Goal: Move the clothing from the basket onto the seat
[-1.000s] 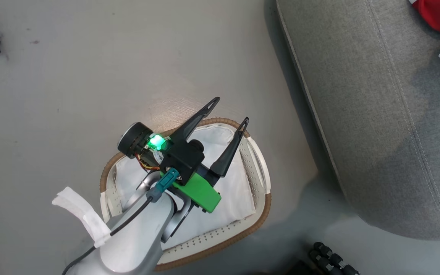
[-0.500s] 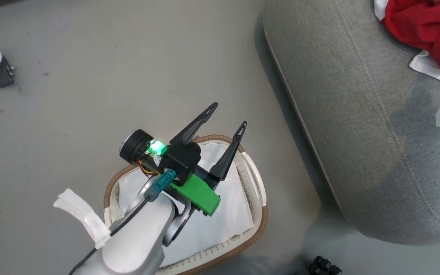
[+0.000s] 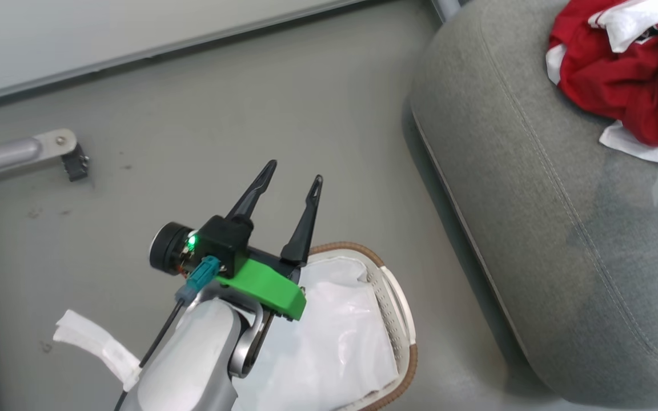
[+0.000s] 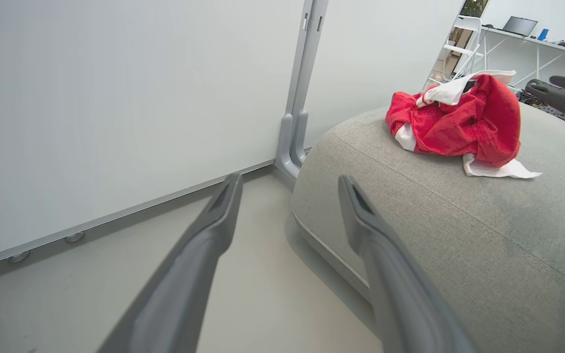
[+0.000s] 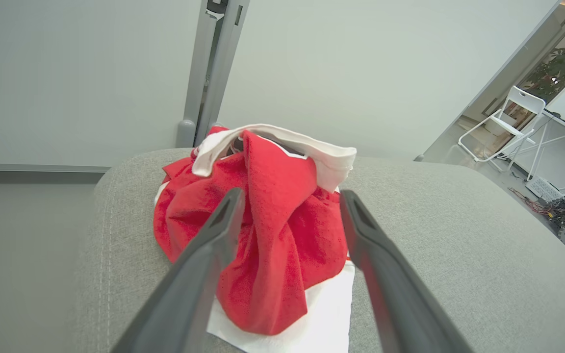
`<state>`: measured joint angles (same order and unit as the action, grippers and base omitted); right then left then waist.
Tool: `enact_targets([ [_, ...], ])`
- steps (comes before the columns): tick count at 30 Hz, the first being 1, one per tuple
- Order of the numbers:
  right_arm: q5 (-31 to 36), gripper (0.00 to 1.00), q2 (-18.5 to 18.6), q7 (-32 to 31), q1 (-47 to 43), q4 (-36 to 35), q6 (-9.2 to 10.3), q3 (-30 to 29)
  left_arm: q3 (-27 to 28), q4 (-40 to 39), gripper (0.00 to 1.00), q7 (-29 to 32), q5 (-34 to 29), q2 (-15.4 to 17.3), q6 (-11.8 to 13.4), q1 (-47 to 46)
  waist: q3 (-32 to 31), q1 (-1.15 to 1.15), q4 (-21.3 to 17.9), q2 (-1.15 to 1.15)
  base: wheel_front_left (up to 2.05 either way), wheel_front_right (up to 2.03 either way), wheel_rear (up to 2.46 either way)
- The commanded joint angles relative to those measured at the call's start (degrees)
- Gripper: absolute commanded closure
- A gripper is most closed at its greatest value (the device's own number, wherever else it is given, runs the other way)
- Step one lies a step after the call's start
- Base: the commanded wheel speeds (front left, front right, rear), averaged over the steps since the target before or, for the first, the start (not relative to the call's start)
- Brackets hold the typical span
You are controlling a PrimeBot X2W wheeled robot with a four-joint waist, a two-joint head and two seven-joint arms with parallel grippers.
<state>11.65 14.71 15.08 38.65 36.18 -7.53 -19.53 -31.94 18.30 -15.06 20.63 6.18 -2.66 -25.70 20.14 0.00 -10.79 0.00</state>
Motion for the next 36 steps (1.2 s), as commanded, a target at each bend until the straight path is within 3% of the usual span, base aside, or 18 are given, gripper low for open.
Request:
enact_targets([
  [1,0.1,0.00,-0.1,0.1,-1.3,-0.4,0.08,0.7,1.0,-0.1,0.00,-0.1,0.0,-0.3,0.3,1.5,-5.0,0.00,4.2,0.00,0.00,0.00,0.00],
  [12,-4.1,0.00,-5.0,0.1,-4.0,-2.5,0.08,6.2,11.9,-1.2,0.00,-0.1,-0.8,-1.3,1.0,9.2,-12.4,0.00,10.6,0.00,0.00,0.00,0.00],
  [22,-7.6,0.00,-11.0,0.1,-9.1,-2.7,0.08,10.3,20.3,-2.1,0.00,-0.1,-1.9,-2.2,0.4,16.3,-16.6,0.00,13.9,0.00,0.00,0.00,0.00],
  [36,-19.4,0.00,-11.7,0.1,-22.9,-10.6,0.08,21.9,25.9,-2.4,0.00,-0.1,-1.2,-3.1,-0.3,24.8,-20.1,0.00,15.1,0.00,0.00,0.00,0.00],
])
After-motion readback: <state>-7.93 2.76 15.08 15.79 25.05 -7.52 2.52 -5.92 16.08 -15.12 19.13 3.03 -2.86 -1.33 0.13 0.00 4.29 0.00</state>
